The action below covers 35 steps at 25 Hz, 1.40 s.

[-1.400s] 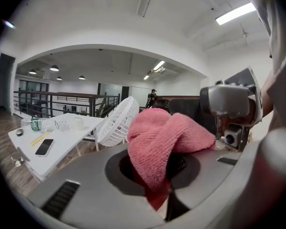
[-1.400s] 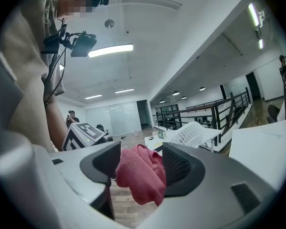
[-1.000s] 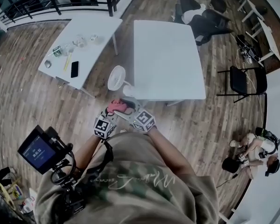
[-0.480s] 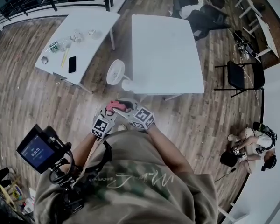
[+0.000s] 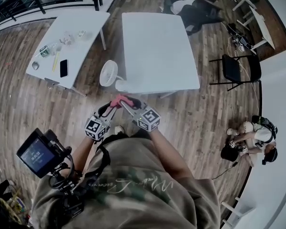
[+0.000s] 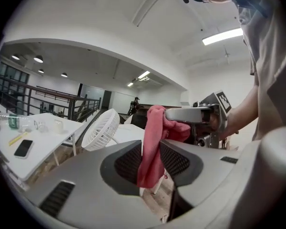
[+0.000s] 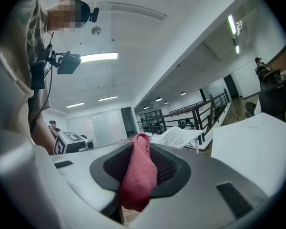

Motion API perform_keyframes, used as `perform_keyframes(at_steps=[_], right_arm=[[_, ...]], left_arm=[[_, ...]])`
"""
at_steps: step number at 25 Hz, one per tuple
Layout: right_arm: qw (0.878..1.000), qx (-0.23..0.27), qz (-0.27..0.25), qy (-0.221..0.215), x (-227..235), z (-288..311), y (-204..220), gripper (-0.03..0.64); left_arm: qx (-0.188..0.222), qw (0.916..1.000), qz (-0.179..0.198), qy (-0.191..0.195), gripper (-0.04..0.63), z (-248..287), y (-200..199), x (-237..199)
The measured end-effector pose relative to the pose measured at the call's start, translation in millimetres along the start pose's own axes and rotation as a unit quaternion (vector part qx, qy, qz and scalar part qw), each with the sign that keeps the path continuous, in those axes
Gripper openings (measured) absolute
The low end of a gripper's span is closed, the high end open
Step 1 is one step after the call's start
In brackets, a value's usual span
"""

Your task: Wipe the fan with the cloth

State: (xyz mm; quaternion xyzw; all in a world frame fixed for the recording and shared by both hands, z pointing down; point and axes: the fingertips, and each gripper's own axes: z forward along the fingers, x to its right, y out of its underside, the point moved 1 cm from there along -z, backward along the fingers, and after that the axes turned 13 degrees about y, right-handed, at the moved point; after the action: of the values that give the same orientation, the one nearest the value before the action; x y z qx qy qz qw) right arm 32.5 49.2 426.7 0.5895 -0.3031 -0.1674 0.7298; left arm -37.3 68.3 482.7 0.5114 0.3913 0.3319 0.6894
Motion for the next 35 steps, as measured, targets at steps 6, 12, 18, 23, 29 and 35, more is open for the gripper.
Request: perform_keyframes(at_steps=[6, 12, 18, 23, 29, 35], right_arm=[[0.998, 0.031, 0.001, 0.057, 47.6, -16.5, -25.8, 0.117], [0.994, 0.051, -0.033, 0.088, 91.2, -15.7, -47.4, 0.118], [0.989, 0.072, -0.029, 0.128, 117.8, -12.8, -37.2, 0.127], [0.983, 0.085, -0.033, 0.159, 129.3, 3.8, -0.3, 0.131], [0.976, 0.099, -0.046, 0.188, 143.0, 43.9, 69.0, 0.133], [0.974, 0.073, -0.047, 0.212, 151.8, 72.7, 119.1, 0.133]], left_arm=[[-0.004, 0.9952, -0.029, -0.093, 0.096, -22.4, 7.6, -29.4], [0.005, 0.9793, -0.049, -0.196, 0.02, -38.4, -0.6, -42.7], [0.031, 0.9781, -0.044, -0.201, 0.02, -13.5, 0.8, -49.0], [0.032, 0.9822, 0.018, -0.184, 0.02, 10.1, 24.9, -68.8], [0.051, 0.9819, 0.029, -0.18, 0.02, 24.0, 78.8, -104.2], [0.066, 0.9757, 0.029, -0.207, 0.02, 35.6, 105.7, -130.4]])
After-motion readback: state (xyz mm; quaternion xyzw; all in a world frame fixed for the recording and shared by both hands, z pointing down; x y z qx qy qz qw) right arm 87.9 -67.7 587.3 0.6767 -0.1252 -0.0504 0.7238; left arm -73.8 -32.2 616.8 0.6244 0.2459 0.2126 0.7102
